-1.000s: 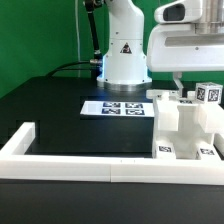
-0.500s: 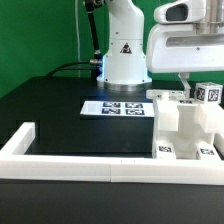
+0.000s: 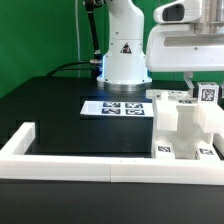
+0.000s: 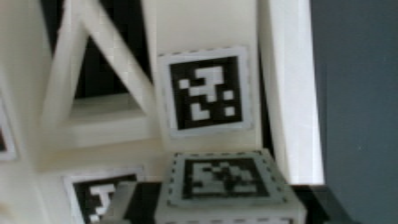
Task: Assemble chair
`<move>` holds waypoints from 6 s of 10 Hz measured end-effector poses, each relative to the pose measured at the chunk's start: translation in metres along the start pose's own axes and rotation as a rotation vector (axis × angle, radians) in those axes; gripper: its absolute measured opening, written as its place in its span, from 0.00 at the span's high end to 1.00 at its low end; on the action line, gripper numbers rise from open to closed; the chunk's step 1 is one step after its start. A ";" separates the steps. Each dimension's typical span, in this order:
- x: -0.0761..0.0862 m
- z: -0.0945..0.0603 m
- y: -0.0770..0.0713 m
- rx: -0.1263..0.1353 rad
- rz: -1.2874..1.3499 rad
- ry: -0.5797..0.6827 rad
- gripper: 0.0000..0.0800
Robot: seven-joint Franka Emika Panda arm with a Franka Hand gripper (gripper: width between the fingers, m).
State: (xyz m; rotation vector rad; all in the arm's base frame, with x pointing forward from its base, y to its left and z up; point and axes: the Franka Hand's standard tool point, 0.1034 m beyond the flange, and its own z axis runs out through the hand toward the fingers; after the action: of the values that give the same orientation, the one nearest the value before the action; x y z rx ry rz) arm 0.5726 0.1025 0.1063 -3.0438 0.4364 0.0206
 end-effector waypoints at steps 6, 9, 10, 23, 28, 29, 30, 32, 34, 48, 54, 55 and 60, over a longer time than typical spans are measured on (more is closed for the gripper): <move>0.001 0.001 -0.002 0.010 0.522 -0.002 0.66; 0.001 0.001 -0.005 0.013 0.735 0.002 0.66; 0.000 0.001 -0.005 0.014 0.799 0.002 0.66; -0.002 0.000 -0.006 -0.002 0.117 -0.002 0.19; 0.000 0.000 -0.003 -0.016 -0.237 0.000 0.19; 0.000 0.000 -0.003 -0.017 -0.292 -0.001 0.19; 0.000 0.000 -0.002 -0.019 -0.325 -0.001 0.19; 0.000 0.000 -0.002 -0.020 -0.339 -0.001 0.35; 0.000 0.000 -0.002 -0.020 -0.333 -0.001 0.52; 0.003 0.000 0.002 -0.011 0.224 0.006 0.22; 0.002 0.001 0.001 -0.019 0.009 0.006 0.19; 0.002 0.001 0.002 -0.026 -0.089 0.007 0.19; 0.004 0.001 0.005 -0.039 -0.460 0.004 0.19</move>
Offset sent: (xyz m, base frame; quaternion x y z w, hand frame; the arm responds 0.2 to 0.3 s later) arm 0.0048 0.0015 -0.0058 0.0138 -0.0123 0.1990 0.9798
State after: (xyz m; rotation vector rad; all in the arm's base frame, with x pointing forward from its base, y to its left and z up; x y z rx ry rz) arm 0.5749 0.0964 0.1053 -3.1006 -0.2727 -0.0009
